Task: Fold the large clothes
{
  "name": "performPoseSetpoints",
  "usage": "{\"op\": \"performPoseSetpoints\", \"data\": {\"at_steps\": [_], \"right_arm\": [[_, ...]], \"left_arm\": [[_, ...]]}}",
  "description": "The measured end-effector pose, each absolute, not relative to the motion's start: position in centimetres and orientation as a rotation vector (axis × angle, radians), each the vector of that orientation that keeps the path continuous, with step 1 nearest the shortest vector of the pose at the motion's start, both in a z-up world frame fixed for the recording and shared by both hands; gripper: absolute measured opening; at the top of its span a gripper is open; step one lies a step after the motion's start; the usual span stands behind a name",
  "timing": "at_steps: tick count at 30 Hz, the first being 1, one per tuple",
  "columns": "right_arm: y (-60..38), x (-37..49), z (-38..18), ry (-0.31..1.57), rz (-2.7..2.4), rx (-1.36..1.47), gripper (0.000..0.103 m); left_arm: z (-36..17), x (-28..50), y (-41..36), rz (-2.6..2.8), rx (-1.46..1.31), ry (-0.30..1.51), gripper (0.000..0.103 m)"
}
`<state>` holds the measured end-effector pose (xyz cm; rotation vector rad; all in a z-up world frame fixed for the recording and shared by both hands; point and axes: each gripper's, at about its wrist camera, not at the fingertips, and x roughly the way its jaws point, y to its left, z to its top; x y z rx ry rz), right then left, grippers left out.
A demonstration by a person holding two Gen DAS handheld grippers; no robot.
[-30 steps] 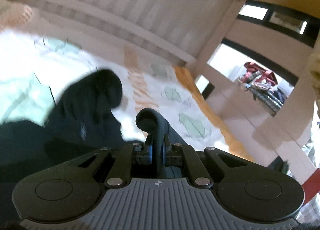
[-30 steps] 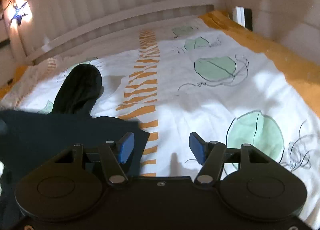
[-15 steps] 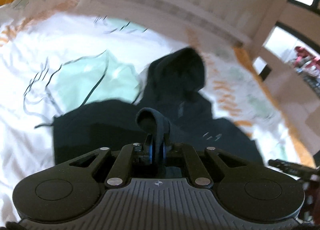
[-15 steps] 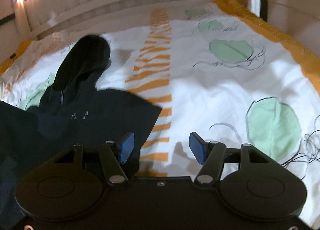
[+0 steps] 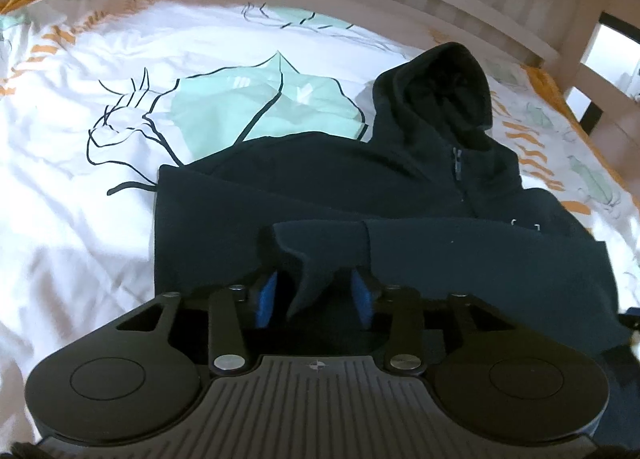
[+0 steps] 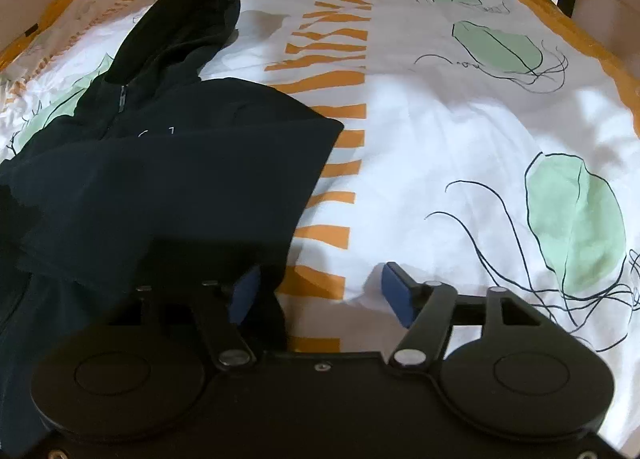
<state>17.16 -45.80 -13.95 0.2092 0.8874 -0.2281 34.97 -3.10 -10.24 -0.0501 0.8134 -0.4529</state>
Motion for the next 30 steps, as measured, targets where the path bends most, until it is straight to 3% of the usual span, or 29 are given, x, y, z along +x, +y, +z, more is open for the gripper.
{"op": "performPoseSetpoints", "data": {"at_steps": [7, 14, 20, 30], "right_arm": [[-46.1, 17.2, -13.7, 0.870, -0.234, 0.215, 0.077], [-46.6, 17.0, -12.7, 0.703, -0.274, 0.286, 0.079], [-45.9, 18.2, -15.8, 0.752, -0.342, 0.176, 0.081], [-46.0, 17.8, -15.8, 0.725, -0.354, 0.194, 0.086]], "left_arm": [[-12.1, 32.7, -3.6, -0.435, 0.003, 0.662, 0.045], [-12.2, 33.0, -2.9, -0.448, -0.052, 0.666, 0.046], [-12.3, 32.8, -3.2, -0.444, -0.050, 0.660, 0.046], [-11.9, 32.9, -3.1, -0.447, -0.048, 0.672, 0.046]]}}
